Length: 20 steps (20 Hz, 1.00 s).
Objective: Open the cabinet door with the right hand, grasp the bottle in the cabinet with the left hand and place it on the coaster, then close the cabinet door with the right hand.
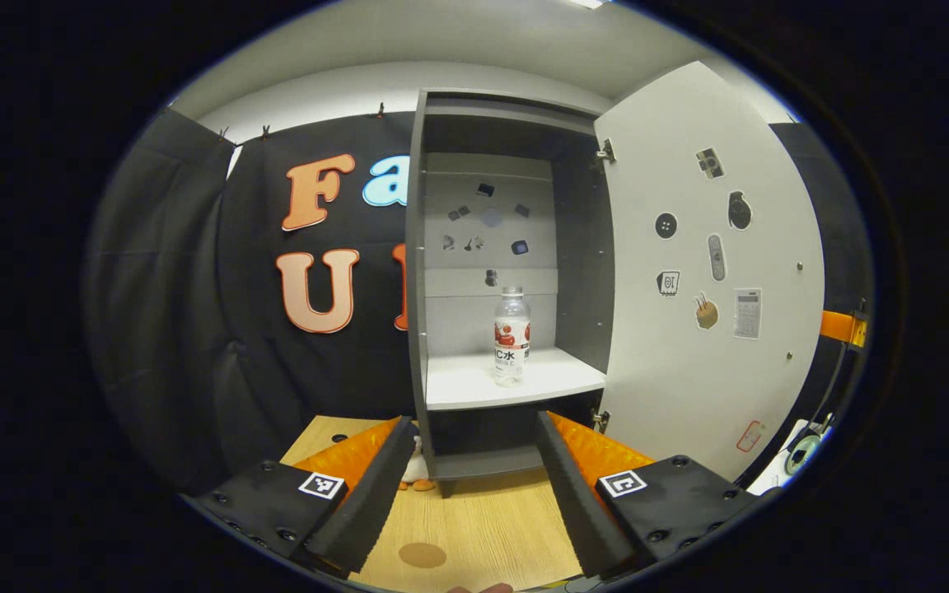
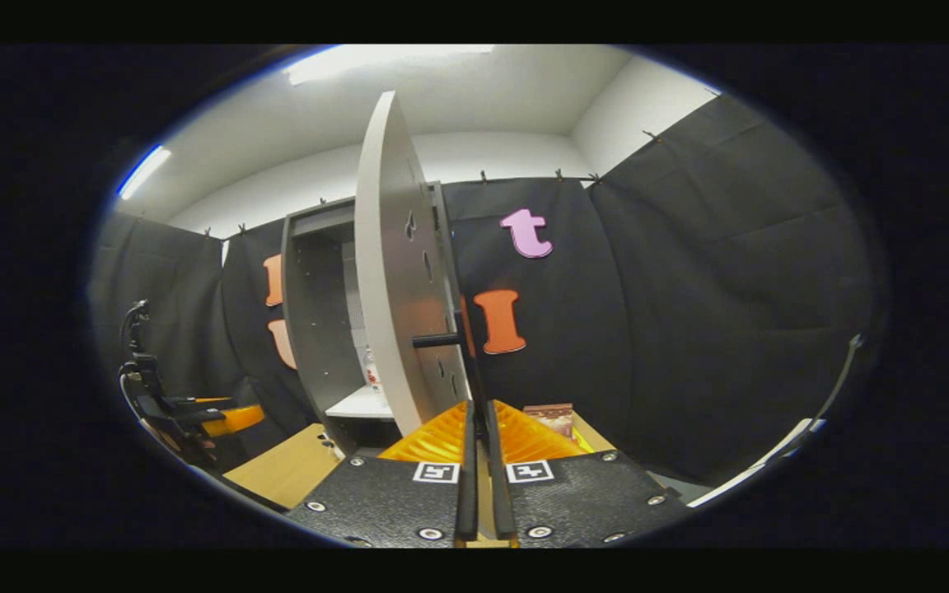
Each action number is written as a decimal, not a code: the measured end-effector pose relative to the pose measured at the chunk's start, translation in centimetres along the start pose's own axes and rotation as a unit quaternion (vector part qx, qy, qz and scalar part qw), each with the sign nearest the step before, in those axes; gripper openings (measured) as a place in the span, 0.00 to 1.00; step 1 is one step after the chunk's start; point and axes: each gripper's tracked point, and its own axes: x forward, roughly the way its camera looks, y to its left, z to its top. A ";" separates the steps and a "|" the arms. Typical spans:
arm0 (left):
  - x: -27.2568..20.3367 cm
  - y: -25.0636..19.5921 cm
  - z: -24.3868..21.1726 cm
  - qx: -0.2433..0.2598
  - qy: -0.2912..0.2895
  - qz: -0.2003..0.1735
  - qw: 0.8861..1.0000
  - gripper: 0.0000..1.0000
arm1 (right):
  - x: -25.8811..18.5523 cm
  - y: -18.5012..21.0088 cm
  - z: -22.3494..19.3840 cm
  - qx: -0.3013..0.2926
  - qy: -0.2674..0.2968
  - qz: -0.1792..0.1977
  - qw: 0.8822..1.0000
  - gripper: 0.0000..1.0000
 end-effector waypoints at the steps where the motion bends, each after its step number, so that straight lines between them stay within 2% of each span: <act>1: 0.5 -0.2 0.1 -0.001 -0.002 -0.003 1.000 0.94 | -0.6 -0.2 0.2 -0.004 -0.004 -0.007 1.000 0.14; 6: 4.4 -1.0 0.4 -0.008 -0.012 -0.031 0.999 0.94 | -3.6 3.1 1.9 -0.016 -0.019 -0.019 1.000 0.09; 8: 6.3 -1.2 0.9 -0.004 -0.018 -0.040 0.999 0.94 | -4.2 5.5 2.6 -0.009 -0.031 -0.011 0.999 0.08; 9: 7.3 -1.3 1.3 -0.003 -0.026 -0.046 0.999 0.99 | -4.5 7.1 2.8 -0.006 -0.037 -0.003 0.999 0.19; 11: 9.5 -1.5 2.3 -0.010 -0.045 -0.058 0.997 0.99 | -4.9 9.8 2.6 -0.008 -0.041 0.010 0.999 0.11; 13: 11.8 -1.9 3.0 -0.020 -0.052 -0.073 0.996 0.94 | -4.6 12.1 2.2 -0.017 -0.039 0.019 0.999 0.17; 14: 13.1 -2.3 3.3 -0.024 -0.054 -0.082 0.995 0.99 | -4.1 13.0 2.2 -0.020 -0.040 0.019 0.999 0.20; 16: 15.6 -2.6 3.6 -0.023 -0.055 -0.088 0.994 0.96 | -3.1 14.4 1.6 -0.015 -0.035 0.017 0.999 0.27; 17: 17.0 -2.9 3.7 -0.022 -0.056 -0.089 0.994 0.94 | -2.6 15.1 1.1 -0.008 -0.029 0.016 0.999 0.22; 19: 19.9 -3.4 3.9 -0.018 -0.056 -0.097 0.994 0.99 | -1.5 15.8 0.4 0.000 -0.020 0.008 1.000 0.22; 20: 21.2 -3.5 3.9 -0.014 -0.056 -0.098 0.994 0.97 | -0.8 16.0 0.1 0.001 -0.015 0.003 1.000 0.25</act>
